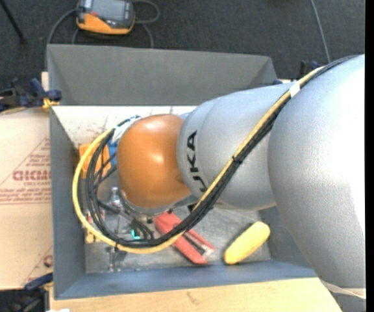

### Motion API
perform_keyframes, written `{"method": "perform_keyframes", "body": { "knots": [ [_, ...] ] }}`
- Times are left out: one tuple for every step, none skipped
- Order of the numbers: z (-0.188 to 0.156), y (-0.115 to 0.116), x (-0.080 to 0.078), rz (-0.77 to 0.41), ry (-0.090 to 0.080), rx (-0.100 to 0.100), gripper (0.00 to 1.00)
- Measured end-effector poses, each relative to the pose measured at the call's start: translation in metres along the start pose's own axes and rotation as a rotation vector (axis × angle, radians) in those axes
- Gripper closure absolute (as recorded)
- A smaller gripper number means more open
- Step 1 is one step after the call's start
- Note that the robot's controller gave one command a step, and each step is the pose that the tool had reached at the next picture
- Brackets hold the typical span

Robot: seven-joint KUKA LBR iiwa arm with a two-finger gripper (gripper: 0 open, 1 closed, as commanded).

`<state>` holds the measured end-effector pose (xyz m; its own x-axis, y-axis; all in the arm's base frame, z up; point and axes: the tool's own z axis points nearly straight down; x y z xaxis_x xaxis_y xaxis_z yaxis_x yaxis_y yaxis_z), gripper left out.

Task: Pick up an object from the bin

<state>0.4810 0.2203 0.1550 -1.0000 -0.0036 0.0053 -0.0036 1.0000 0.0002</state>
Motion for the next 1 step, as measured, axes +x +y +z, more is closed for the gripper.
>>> {"method": "perform_keyframes", "body": {
  "knots": [
    [-0.0033,-0.0006,-0.0022,0.003,-0.007,-0.002,0.00]
  ]
}}
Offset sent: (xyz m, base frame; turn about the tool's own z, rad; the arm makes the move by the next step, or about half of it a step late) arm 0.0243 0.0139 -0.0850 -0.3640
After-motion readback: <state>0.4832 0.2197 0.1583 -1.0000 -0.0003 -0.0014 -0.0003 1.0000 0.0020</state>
